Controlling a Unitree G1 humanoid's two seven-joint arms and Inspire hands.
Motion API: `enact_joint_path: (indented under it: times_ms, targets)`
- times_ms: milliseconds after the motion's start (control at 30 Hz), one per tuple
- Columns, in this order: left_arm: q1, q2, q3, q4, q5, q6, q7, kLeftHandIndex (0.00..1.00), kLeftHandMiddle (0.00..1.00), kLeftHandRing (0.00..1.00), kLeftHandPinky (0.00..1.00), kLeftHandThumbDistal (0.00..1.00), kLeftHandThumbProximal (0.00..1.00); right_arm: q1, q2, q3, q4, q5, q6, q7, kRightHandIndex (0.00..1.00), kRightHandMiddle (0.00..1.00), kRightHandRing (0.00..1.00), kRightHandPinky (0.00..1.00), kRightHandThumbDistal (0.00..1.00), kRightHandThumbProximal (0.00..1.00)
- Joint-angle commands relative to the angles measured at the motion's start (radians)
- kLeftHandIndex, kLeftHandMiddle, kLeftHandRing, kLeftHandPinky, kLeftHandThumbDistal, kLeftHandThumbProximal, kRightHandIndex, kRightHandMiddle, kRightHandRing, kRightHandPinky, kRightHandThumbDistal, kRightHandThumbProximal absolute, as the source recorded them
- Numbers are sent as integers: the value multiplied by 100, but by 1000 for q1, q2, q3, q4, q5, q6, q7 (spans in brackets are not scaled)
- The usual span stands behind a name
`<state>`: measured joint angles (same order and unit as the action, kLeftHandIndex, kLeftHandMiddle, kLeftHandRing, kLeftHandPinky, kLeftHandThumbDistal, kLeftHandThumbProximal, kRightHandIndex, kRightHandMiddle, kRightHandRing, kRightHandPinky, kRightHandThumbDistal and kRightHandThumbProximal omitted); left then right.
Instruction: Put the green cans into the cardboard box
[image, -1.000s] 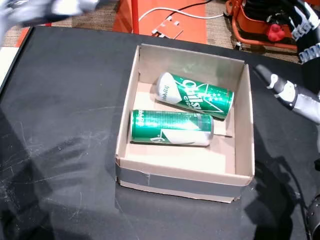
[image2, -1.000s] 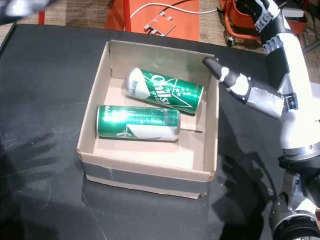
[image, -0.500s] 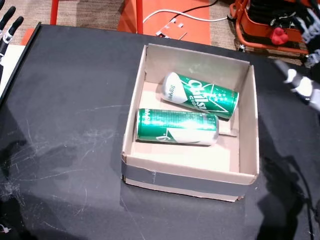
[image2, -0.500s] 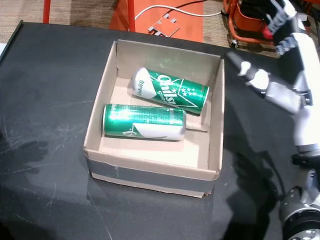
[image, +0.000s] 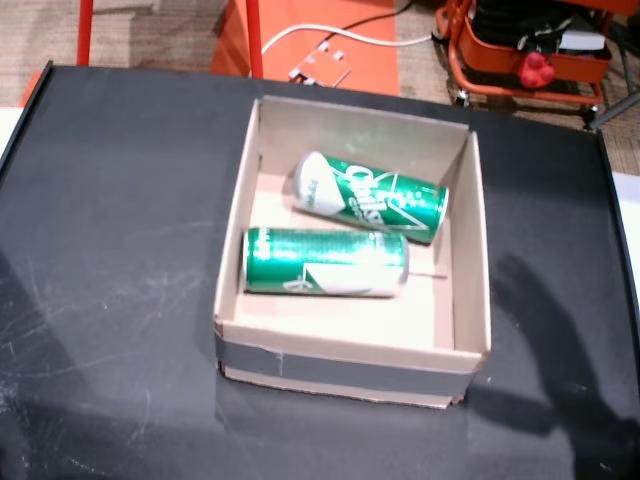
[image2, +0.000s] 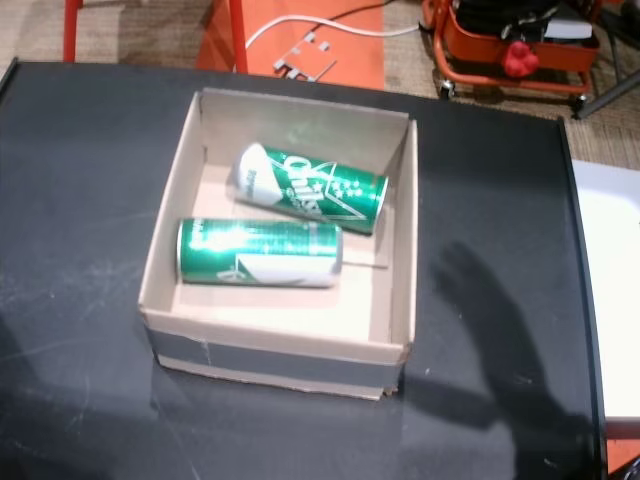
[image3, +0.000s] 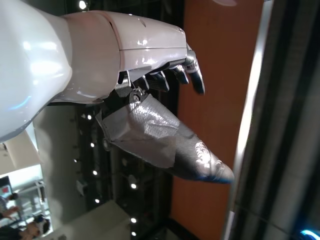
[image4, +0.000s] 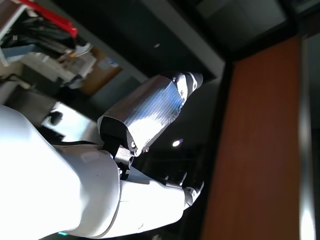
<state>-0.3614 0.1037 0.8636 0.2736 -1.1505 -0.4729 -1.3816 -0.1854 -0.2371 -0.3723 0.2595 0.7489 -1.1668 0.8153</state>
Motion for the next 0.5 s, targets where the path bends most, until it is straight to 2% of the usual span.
enact_joint_path:
  times_ms: [0, 67, 167, 300, 400, 467]
  targets:
    - [44, -7, -15, -75, -59, 75, 12, 85, 85, 87, 75, 100, 34, 30, 5, -4, -48, 51, -25, 18, 100, 97, 94, 96, 100, 57]
    - [60, -5, -9, -104, -92, 107, 10, 87, 86, 88, 76, 100, 37, 59, 18, 0, -97, 94, -19, 22, 100, 96, 93, 95, 100, 56]
    - [64, 7, 0, -100, -105, 124, 14, 86, 87, 89, 75, 100, 29, 102, 39, 5, -164, 127, 14, 11, 99, 95, 93, 96, 100, 53]
    - [51, 3, -8, -77, -64, 91, 41, 85, 88, 91, 76, 100, 33, 99, 44, 2, -172, 142, 47, 27, 98, 95, 94, 97, 100, 52]
    - [39, 17, -23, -39, -50, 101, 30, 86, 87, 91, 79, 100, 35, 83, 44, 0, -162, 138, 75, 32, 98, 96, 95, 98, 100, 54]
    - [32, 10, -39, -28, -27, 92, 44, 85, 87, 91, 80, 100, 40, 66, 46, -11, -141, 115, 84, 19, 99, 96, 94, 98, 100, 57]
